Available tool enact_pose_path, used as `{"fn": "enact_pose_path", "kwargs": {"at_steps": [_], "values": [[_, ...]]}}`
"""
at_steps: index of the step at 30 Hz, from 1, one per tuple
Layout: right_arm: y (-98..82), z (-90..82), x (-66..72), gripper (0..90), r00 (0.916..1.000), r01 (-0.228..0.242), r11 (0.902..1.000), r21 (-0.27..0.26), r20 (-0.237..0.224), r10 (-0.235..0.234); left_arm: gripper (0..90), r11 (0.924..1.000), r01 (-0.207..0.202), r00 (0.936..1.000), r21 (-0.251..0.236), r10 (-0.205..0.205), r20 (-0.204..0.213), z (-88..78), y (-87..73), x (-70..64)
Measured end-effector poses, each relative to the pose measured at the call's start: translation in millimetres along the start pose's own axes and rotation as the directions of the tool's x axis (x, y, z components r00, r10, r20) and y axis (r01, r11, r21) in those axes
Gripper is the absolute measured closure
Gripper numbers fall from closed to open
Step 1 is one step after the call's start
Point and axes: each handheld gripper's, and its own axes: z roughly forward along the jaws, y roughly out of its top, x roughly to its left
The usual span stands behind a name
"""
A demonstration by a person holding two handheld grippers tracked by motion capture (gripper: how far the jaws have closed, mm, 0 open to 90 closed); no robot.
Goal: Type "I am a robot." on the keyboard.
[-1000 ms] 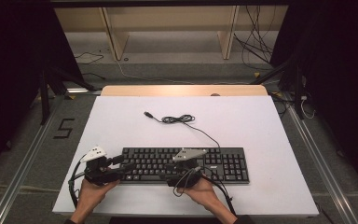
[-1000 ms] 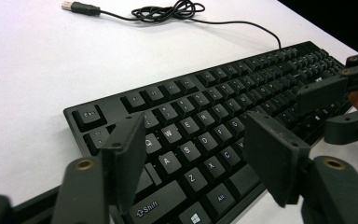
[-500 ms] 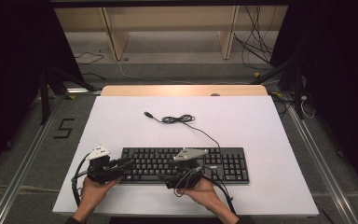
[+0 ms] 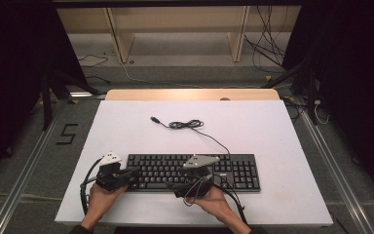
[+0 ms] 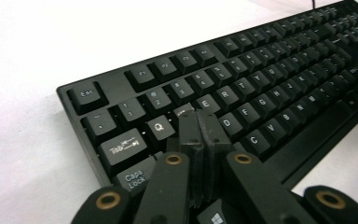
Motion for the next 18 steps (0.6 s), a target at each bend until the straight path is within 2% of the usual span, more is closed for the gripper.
{"fn": "enact_pose_path", "kwargs": {"at_steps": [18], "values": [[-2.8,-14.2,-4.9,31.1,0.9996,-0.009,0.9991,-0.041,0.028,0.01,88.9,0.9996,0.002,0.9999,0.027,-0.002,-0.012,6.1,-0.4,2.2]]}}
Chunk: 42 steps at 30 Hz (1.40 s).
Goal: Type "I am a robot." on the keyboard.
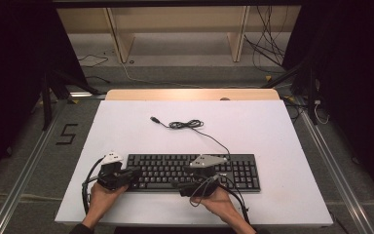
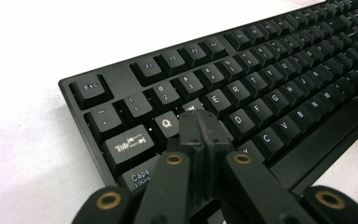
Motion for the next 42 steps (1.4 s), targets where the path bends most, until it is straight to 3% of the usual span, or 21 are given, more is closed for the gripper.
{"fn": "enact_pose_path", "kwargs": {"at_steps": [5,12,23,34,42], "values": [[-0.6,-1.9,-1.7,31.2,0.9999,-0.01,0.9999,-0.003,0.003,0.01,89.1,0.9998,0.001,1.0,0.02,-0.001,-0.001,2.4,-0.6,-0.1],[0.1,-3.8,-3.5,31.2,0.9999,-0.01,0.9999,-0.011,0.01,0.011,88.8,0.9999,-0.001,1.0,0.012,0.001,0.0,1.3,-0.2,-0.8],[0.6,-3.5,-5.7,31.2,0.9998,-0.008,0.9997,-0.022,0.019,0.008,73.8,0.9971,0.002,0.9993,-0.076,0.001,0.037,-10.7,2.5,-5.6],[1.3,-1.2,-8.6,31.9,0.9996,-0.013,0.9996,-0.026,0.023,0.013,52.2,0.9932,0.028,0.9979,-0.114,-0.021,0.062,-19.2,1.2,-7.1],[3.1,1.4,-10.0,35.2,0.9995,-0.013,0.9995,-0.029,0.028,0.014,44.9,0.9911,0.033,0.9966,-0.129,-0.023,0.079,-22.1,0.8,-8.9]]}}
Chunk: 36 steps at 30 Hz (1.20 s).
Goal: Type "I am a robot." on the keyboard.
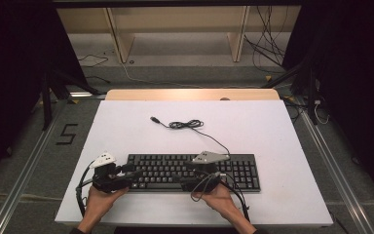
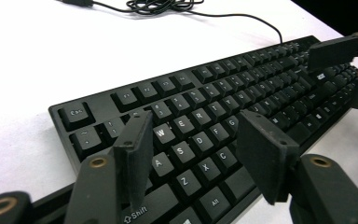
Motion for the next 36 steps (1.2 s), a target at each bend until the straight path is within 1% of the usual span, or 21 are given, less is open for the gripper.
{"fn": "enact_pose_path", "kwargs": {"at_steps": [4,8,15,19,22,28,36], "values": [[0.5,1.8,-0.5,40.7,1.0,-0.002,0.9999,0.011,0.006,0.002,42.9,1.0,-0.008,0.9999,0.001,0.008,0.009,0.0,-0.2,-1.6],[0.9,4.5,-1.8,49.8,0.9998,-0.008,0.9997,0.024,0.016,0.008,40.8,0.9999,-0.011,0.9999,-0.005,0.011,0.012,0.0,-0.3,-2.4],[0.4,9.2,-2.6,67.7,0.9997,-0.004,0.9989,0.046,0.025,0.003,37.4,0.9995,-0.022,0.9995,-0.021,0.023,0.021,-1.0,-0.1,-4.8],[-0.3,12.0,-2.7,77.5,0.9997,0.003,0.9985,0.055,0.025,-0.004,36.5,0.9989,-0.031,0.9992,-0.035,0.031,0.024,-2.5,0.0,-5.9],[-1.3,14.8,-2.1,83.0,0.9995,0.012,0.9976,0.068,0.027,-0.014,36.1,0.9987,-0.031,0.9991,-0.04,0.032,0.028,-3.1,0.1,-6.6],[-3.5,20.2,-1.1,88.8,0.9995,0.016,0.995,0.098,0.024,-0.019,35.3,0.9984,-0.037,0.9988,-0.042,0.038,0.03,-3.3,0.1,-7.0],[-6.0,26.0,0.4,90.0,0.9992,0.028,0.9925,0.119,0.025,-0.031,34.7,0.9983,-0.042,0.9986,-0.041,0.043,0.031,-3.2,-0.1,-7.7]]}}
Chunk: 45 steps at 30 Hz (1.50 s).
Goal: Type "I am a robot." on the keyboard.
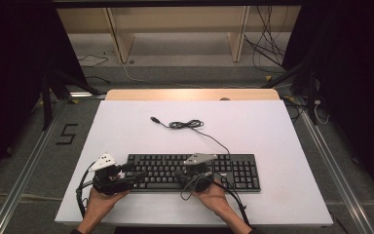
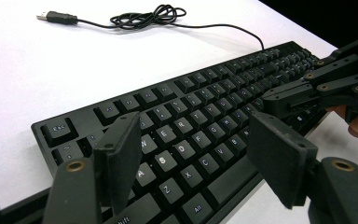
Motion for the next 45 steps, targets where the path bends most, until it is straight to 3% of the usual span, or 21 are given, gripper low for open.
{"fn": "enact_pose_path", "kwargs": {"at_steps": [24,34,38,45], "values": [[-5.4,9.6,0.3,90.0,0.9998,0.01,0.9991,0.042,0.014,-0.011,34.0,0.9999,-0.009,0.9999,-0.005,0.009,0.008,0.1,0.2,-1.4],[-7.1,10.5,0.6,89.8,0.9997,0.019,0.9992,0.036,0.016,-0.02,34.0,0.9999,-0.01,0.9999,-0.006,0.01,0.008,0.1,0.1,-1.3],[-6.8,9.4,1.8,83.2,0.9999,0.013,0.9995,0.028,0.007,-0.013,34.1,0.9999,-0.01,0.9999,-0.007,0.01,0.007,-0.1,0.1,-1.0],[-3.6,1.4,4.0,66.7,0.9985,0.0,0.9996,-0.028,-0.055,-0.001,34.0,0.9999,-0.01,0.9999,-0.011,0.01,0.004,-0.4,0.1,-0.1]]}}
